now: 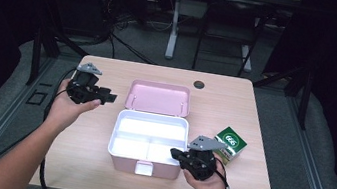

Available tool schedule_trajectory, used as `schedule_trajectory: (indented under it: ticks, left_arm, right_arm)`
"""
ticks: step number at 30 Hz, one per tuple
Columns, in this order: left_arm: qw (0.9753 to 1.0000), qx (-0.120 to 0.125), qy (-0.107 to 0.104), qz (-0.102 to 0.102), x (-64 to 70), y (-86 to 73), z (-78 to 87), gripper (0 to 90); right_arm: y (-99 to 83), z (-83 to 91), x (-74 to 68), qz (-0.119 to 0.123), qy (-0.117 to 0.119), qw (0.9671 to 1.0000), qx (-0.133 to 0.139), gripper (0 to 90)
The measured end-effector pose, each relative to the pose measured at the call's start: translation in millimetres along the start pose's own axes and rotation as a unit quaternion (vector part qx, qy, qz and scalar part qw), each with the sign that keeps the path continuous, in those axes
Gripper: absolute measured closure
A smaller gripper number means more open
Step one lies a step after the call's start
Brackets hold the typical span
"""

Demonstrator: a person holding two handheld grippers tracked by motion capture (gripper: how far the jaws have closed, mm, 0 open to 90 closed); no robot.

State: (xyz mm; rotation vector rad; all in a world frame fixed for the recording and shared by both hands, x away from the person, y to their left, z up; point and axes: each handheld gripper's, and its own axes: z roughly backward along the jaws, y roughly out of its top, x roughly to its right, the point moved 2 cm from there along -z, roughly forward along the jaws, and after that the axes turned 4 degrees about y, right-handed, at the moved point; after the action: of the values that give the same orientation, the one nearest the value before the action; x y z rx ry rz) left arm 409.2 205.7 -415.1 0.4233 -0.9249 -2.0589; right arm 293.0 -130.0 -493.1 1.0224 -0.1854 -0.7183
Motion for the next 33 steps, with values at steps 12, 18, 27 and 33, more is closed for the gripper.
schedule_trajectory:
  ticks: [12, 18, 27, 33]
  left_arm:
    - [0.9993, -0.019, 0.005, -0.031, -0.6, -4.3, 10.2, 68.8]
    - [0.9983, -0.026, 0.01, -0.052, 0.4, -4.4, 15.6, 73.5]
    - [0.9928, -0.051, 0.017, -0.107, 10.8, -0.5, 22.9, 77.0]
    - [0.9891, -0.065, 0.012, -0.132, 21.1, 1.2, 21.4, 77.9]
  right_arm:
    - [6.1, 14.8, 6.6, -0.008, -0.01, 0.9998, 0.016, 88.3]
    - [6.1, 22.6, 14.3, -0.014, -0.022, 0.9995, 0.018, 87.4]
    - [4.2, 29.0, 21.8, -0.021, -0.033, 0.9991, 0.019, 87.0]
    - [1.8, 30.9, 25.1, -0.025, -0.041, 0.9987, 0.016, 86.5]
